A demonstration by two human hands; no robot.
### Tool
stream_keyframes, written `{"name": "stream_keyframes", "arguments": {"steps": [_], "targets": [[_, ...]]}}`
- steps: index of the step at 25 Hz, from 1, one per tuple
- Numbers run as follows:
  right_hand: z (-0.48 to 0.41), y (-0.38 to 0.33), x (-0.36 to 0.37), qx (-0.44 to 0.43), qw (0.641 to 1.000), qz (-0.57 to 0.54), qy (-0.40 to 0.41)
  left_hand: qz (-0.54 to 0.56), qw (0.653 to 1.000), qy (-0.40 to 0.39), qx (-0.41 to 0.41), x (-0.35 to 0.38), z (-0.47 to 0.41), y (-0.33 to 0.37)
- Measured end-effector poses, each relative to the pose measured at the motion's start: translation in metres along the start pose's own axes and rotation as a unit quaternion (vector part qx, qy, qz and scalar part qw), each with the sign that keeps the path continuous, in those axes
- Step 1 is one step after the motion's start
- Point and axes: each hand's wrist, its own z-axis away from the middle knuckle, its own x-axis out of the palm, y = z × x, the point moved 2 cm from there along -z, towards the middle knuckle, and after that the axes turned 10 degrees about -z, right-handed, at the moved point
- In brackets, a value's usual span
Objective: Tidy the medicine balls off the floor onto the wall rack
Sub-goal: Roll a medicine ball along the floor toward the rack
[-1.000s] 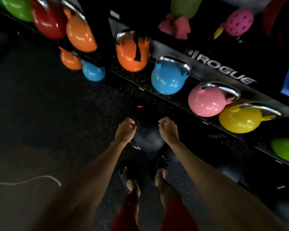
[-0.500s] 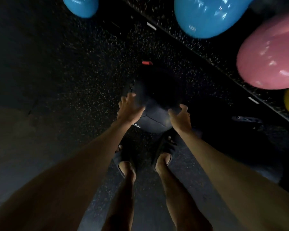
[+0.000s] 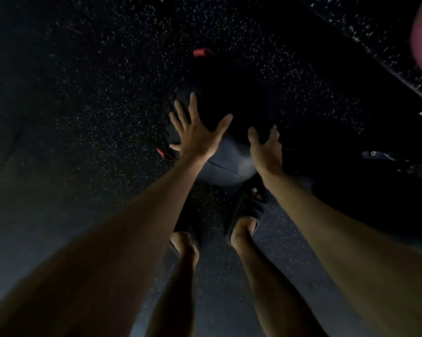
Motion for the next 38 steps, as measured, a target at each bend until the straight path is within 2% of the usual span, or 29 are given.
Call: {"name": "stream_keyframes", "arguments": {"steps": [3, 6, 8, 10, 13, 14, 16, 19, 23, 25, 27, 30, 34, 36, 38], "targets": [[0.036, -0.003, 0.026, -0.095, 0.992, 0.082, -0.013, 0.033, 0.999, -0.006, -0.036, -0.026, -0.014, -0.051], [0.052, -0.004, 0.034, -0.222, 0.972, 0.074, -0.001, 0.076, 0.991, -0.040, -0.106, -0.059, -0.028, -0.105], [0.037, -0.005, 0.037, -0.183, 0.980, 0.073, 0.011, 0.043, 0.991, -0.020, -0.129, -0.076, -0.030, -0.128], [0.029, -0.010, 0.053, -0.098, 0.991, 0.082, -0.046, 0.006, 0.988, 0.065, -0.141, -0.088, -0.026, -0.142], [0.043, -0.021, 0.090, -0.075, 0.985, 0.099, -0.117, 0.027, 0.980, 0.157, -0.123, -0.105, -0.011, -0.132], [0.050, -0.024, 0.100, -0.081, 0.984, 0.112, -0.115, 0.028, 0.984, 0.149, -0.096, -0.108, -0.009, -0.122], [0.067, -0.032, 0.121, -0.088, 0.980, 0.148, -0.098, 0.013, 0.995, 0.080, -0.055, -0.109, -0.009, -0.104], [0.085, -0.049, 0.146, -0.107, 0.977, 0.171, -0.070, -0.044, 0.997, -0.017, -0.061, -0.114, -0.025, -0.106], [0.075, -0.070, 0.147, -0.175, 0.981, 0.084, -0.009, -0.032, 0.994, -0.056, -0.089, -0.150, -0.063, -0.127], [0.058, -0.072, 0.143, -0.135, 0.990, 0.038, 0.003, -0.028, 0.993, -0.063, -0.097, -0.165, -0.079, -0.135], [0.036, -0.063, 0.143, -0.036, 0.999, -0.007, 0.002, -0.026, 0.993, -0.058, -0.099, -0.172, -0.093, -0.149], [0.017, -0.047, 0.155, 0.091, 0.993, -0.077, -0.022, -0.027, 0.994, -0.046, -0.091, -0.181, -0.113, -0.174], [-0.005, -0.015, 0.194, 0.163, 0.978, -0.119, -0.055, -0.002, 0.996, -0.041, -0.078, -0.202, -0.138, -0.190], [0.016, -0.043, 0.203, 0.199, 0.972, -0.099, -0.071, 0.002, 0.996, -0.036, -0.083, -0.212, -0.149, -0.195], [0.033, -0.078, 0.209, 0.185, 0.974, -0.104, -0.085, 0.009, 0.995, -0.039, -0.095, -0.222, -0.157, -0.199]]}}
